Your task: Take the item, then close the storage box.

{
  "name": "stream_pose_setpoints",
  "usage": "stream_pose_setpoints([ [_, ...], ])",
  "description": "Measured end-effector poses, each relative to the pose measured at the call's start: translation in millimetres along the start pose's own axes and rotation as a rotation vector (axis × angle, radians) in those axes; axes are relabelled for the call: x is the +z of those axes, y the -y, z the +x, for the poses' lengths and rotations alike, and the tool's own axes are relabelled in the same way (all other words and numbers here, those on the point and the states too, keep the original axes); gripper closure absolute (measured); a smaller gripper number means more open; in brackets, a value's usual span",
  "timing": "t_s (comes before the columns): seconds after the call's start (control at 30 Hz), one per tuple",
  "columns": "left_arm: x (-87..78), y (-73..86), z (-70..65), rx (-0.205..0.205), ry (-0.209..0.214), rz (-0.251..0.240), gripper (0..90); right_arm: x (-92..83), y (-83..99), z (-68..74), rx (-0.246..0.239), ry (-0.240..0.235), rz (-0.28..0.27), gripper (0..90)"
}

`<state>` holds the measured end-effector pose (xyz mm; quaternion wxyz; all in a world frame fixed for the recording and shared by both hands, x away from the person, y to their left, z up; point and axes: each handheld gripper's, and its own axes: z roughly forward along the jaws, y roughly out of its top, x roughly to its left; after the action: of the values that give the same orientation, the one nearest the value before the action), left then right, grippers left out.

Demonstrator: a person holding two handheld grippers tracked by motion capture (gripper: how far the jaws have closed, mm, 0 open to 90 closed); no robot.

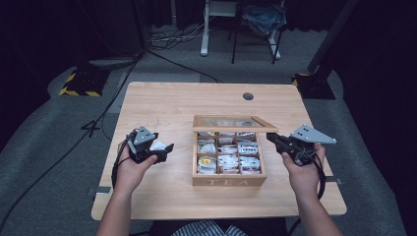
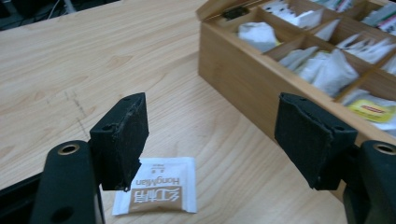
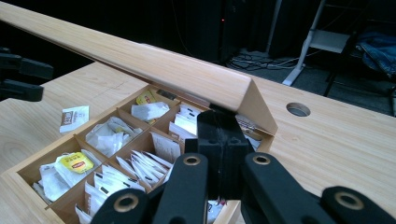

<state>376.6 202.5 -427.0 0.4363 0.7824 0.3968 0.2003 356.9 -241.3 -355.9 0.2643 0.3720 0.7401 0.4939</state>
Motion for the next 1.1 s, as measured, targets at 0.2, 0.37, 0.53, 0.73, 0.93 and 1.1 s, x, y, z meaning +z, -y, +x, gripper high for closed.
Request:
stream_pose_setpoints([
  [0.2, -9.9, 4.8, -18.4, 0.042, 0.044, 0.023, 27.0, -0.8, -0.1, 0.3, 0.011, 0.003, 0.006, 88.7],
  [0.37, -11.2, 16.2, -33.0, 0.068, 0.086, 0.023, 27.1, -2.6, -1.3, 0.9, 0.017, 0.004, 0.009, 85.7],
  [0.53, -3.7, 32.8, -47.8, 0.093, 0.129, 0.064, 27.3, -4.9, -1.8, 1.0, 0.032, -0.011, 0.022, 81.6],
  [0.73, 9.6, 48.8, -55.1, 0.107, 0.154, 0.163, 27.2, -6.0, -3.1, 1.3, 0.065, -0.034, 0.044, 72.3],
  [0.93, 17.5, 57.3, -53.5, 0.096, 0.164, 0.241, 26.7, -8.7, -2.5, 1.3, 0.094, -0.052, 0.075, 71.1],
  [1.1, 22.2, 61.9, -53.6, 0.108, 0.145, 0.277, 26.8, -10.0, -2.0, 0.7, 0.101, -0.036, 0.099, 70.8],
])
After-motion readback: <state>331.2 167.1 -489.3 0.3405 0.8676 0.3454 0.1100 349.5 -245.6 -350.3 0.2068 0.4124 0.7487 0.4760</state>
